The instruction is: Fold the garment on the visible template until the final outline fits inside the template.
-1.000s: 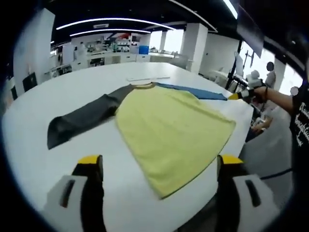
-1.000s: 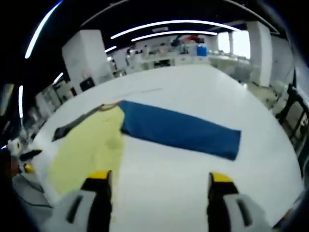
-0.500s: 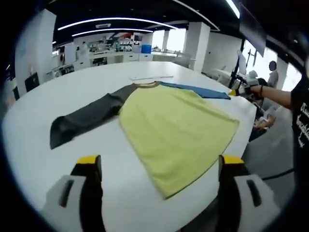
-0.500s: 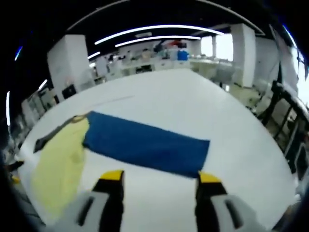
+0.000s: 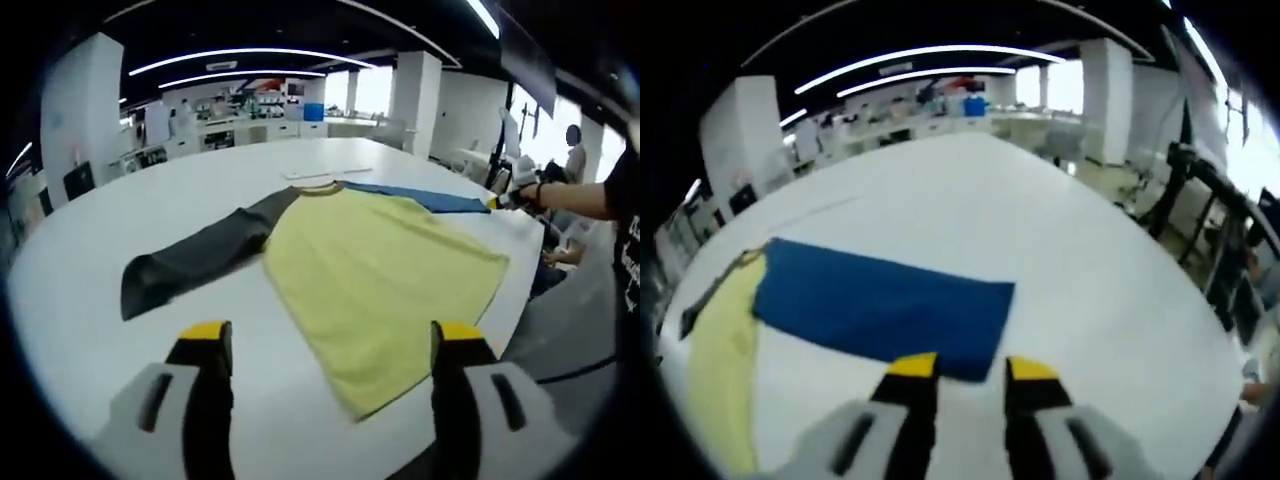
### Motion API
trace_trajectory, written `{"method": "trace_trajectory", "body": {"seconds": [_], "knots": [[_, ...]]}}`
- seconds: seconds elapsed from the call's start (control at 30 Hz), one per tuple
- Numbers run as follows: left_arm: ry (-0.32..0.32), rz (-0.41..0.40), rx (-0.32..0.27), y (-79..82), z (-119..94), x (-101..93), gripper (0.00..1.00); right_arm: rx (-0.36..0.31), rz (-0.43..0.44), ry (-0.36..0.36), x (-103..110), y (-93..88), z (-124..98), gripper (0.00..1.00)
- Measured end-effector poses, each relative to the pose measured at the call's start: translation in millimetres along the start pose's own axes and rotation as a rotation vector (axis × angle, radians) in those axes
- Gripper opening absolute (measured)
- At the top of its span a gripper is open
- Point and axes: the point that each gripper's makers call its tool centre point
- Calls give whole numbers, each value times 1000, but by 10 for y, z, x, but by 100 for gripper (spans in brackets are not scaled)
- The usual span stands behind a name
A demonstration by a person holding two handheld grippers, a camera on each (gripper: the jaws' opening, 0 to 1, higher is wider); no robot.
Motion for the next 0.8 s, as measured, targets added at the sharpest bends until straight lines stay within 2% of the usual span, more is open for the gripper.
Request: {"method": "trace_trajectory", "body": {"seconds": [0.07,0.13,0.23,0.33,0.4,0.6,0.67,0.8], "knots": [[0,3,8,-29,-1,26,77,8,4,-15,-14,-21,4,18],[-3,0,13,-48,5,12,77,15,24,-18,-82,-27,102,17],[-5,2,22,-61,13,-13,75,14,34,-33,23,-72,17,14],[-9,19,25,-50,15,-31,75,15,31,-46,-63,-37,151,13],[-11,27,28,-49,16,-32,74,19,65,-76,-23,-54,78,12],[-23,36,47,-80,23,-67,73,42,59,-126,70,-61,44,7],[-26,46,50,-78,21,-85,73,44,80,-145,-28,-27,140,6],[-31,54,47,-52,5,-114,73,48,102,-149,36,-48,58,5]]}}
Point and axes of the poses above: the point that each gripper's makers call its tool centre point, and the gripper's own axes: z roughly forward along the fingers, x roughly to its left, y roughly out of its top, and after that the axes turned 3 degrees about -z, right-handed
